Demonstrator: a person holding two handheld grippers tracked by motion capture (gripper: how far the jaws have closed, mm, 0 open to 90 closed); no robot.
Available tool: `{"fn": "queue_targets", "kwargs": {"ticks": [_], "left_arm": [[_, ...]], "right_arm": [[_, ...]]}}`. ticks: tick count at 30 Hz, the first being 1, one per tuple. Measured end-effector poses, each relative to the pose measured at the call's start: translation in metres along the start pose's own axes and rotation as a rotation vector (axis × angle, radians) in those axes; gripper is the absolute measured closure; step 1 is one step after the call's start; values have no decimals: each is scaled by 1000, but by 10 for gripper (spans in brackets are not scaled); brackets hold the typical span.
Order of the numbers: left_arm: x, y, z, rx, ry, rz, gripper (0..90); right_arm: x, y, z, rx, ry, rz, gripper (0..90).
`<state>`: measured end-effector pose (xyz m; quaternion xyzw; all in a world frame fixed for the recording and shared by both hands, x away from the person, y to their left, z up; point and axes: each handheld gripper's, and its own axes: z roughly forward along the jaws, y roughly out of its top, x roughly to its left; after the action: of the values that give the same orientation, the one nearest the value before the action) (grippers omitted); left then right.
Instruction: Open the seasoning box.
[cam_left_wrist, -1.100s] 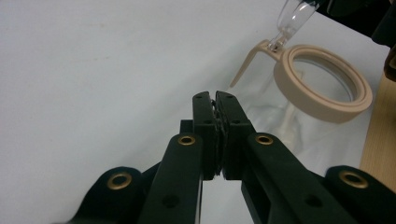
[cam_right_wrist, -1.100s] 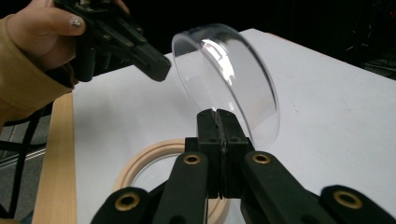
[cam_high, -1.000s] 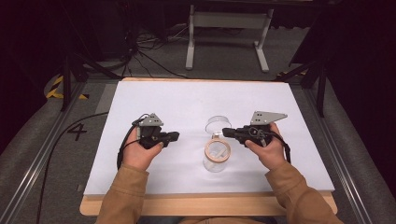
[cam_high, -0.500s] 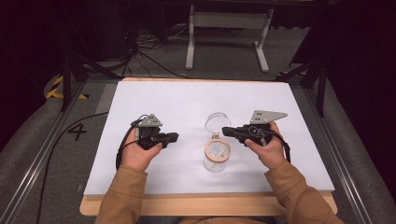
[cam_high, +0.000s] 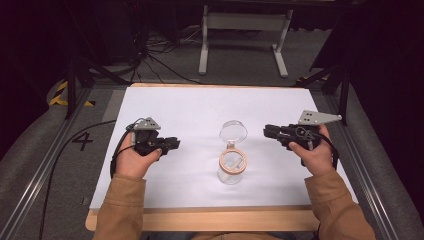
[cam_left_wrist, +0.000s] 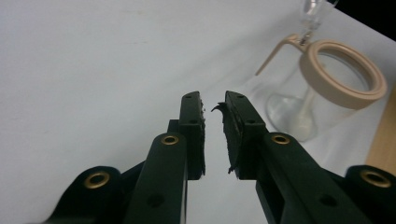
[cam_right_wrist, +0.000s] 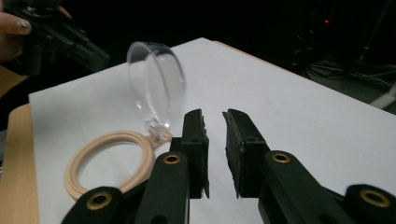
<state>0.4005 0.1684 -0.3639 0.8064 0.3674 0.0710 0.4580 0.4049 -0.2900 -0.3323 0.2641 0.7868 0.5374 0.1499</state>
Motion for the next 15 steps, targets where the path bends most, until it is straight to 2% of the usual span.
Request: {"fn": "queue_targets", "kwargs": {"ticks": [3, 7, 10, 12, 15], "left_arm": [[8, -1, -3, 7, 36, -19, 760], [19, -5, -2, 19, 56, -45, 734], [28, -9, 5, 32, 89, -61, 714], [36, -12, 10, 48, 115, -94, 704], [46, -18, 17, 44, 124, -116, 681]], "right_arm": [[-10, -4, -10, 6, -41, 18, 764], [-26, -13, -22, 40, -105, 39, 736], [-35, -20, -28, 55, -127, 61, 720], [-40, -25, -31, 70, -144, 70, 709], [-48, -34, -34, 95, -174, 85, 684]]}}
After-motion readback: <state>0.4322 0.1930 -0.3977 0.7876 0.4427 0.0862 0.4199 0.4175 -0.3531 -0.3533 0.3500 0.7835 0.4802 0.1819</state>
